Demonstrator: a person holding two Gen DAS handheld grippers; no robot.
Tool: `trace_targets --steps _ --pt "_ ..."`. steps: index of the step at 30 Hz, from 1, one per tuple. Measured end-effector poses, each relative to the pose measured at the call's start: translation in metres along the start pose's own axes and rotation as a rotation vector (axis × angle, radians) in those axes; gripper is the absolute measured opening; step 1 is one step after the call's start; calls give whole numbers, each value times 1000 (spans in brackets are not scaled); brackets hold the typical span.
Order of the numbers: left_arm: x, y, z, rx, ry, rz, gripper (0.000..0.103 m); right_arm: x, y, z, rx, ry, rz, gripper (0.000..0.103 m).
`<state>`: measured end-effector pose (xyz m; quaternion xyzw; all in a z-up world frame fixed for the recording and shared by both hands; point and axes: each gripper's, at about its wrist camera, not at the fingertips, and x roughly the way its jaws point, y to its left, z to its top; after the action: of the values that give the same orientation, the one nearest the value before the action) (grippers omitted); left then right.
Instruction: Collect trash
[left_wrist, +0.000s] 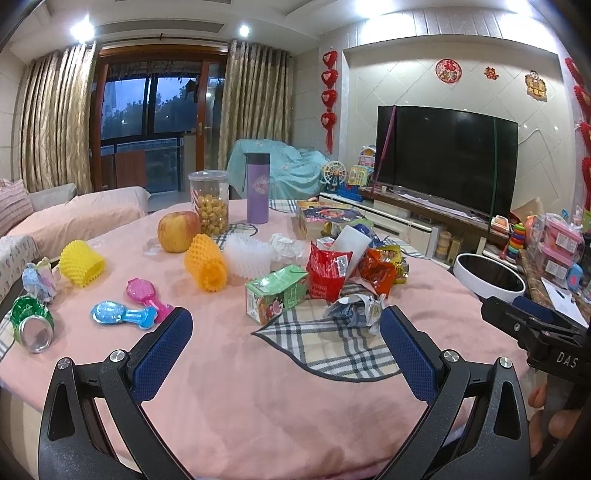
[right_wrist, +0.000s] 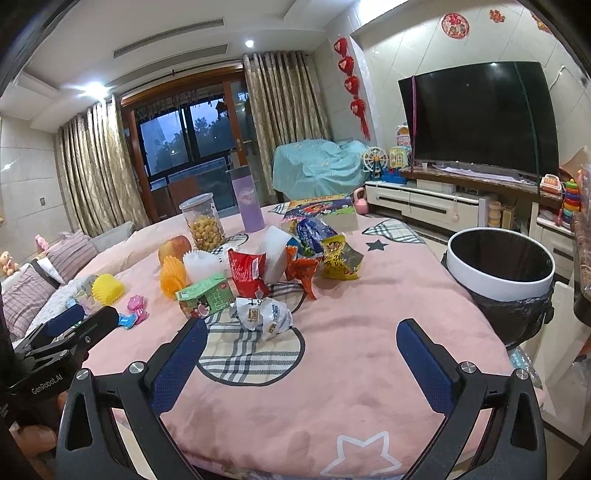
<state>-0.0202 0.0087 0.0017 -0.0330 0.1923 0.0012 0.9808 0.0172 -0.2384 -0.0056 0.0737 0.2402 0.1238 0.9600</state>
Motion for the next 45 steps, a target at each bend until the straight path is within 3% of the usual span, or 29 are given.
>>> trace_targets --steps 12,26,34,37,40,42,43,44,45 --pt "37 17 -5 -1 96 -4 103 32 3 -2 8 109 60 103" --pt "110 40 -1 -9 235 -36 102 98 13 0 17 246 130 102" --pt "153 47 6 -30 330 -70 96 136 20 0 15 318 143 98" --pt "164 41 8 -4 360 -74 90 146 19 0 22 341 145 93" --pt "172 33 7 37 391 -82 75 154 16 0 35 363 143 82" --pt "177 29 4 59 416 -96 49 158 14 -1 41 376 147 68" --pt "178 27 3 67 424 -100 44 159 13 -2 45 382 153 62" --pt "177 26 2 75 427 -107 34 160 12 -3 45 388 155 50" --pt "176 26 2 76 425 -115 34 160 11 -3 48 393 160 36"
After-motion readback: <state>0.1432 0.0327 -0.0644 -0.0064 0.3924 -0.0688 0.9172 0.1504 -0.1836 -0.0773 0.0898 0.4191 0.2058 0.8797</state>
